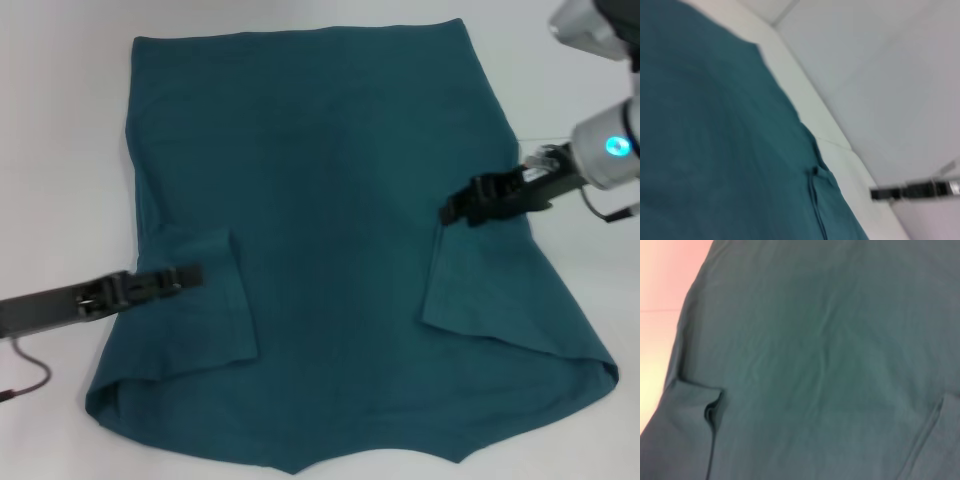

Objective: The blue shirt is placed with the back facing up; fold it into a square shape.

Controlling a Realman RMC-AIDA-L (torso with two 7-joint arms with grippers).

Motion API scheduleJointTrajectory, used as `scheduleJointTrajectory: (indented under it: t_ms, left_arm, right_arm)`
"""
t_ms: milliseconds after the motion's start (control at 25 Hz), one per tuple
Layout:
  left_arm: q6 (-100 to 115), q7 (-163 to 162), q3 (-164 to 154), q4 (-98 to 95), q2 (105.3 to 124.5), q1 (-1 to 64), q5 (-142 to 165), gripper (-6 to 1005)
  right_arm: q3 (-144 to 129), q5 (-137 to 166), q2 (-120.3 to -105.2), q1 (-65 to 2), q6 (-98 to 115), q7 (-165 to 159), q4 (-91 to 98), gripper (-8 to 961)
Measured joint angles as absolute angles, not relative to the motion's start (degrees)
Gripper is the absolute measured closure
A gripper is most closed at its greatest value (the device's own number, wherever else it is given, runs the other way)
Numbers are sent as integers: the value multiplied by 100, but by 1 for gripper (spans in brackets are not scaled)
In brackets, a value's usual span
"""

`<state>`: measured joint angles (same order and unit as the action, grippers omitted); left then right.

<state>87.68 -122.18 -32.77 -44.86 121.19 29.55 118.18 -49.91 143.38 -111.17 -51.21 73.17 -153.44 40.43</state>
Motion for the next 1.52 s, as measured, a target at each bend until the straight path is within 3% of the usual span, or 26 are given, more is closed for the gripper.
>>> scheduleJointTrajectory:
  t_ms: [240,400,920,1200,1520]
  left_arm:
    - [9050,-13745,-3033,-4666,11960,2735,12167,387]
    - [9139,-14291,-2732,-4888,11946,2605,12777,387]
    - [9150,-14660,-2287,-4907,11908,2509,13565,386]
    - [8883,-14859,-2292,-4871,11913,2507,13801,387]
    - [8698,-14893,-2329,-4718,11908,2545,13898,386]
  right_arm:
    - [-4668,13677,-10906,-4696,7871,-15002,4093,512]
    - [-4452,13334,-10849,-4586,8081,-14747,4086,512]
    - [-4316,13103,-10889,-4470,8205,-14370,4013,497]
    - [-4306,13098,-10894,-4384,8284,-14362,4007,272]
    - [-4297,13095,-10896,-4359,8297,-14360,4007,272]
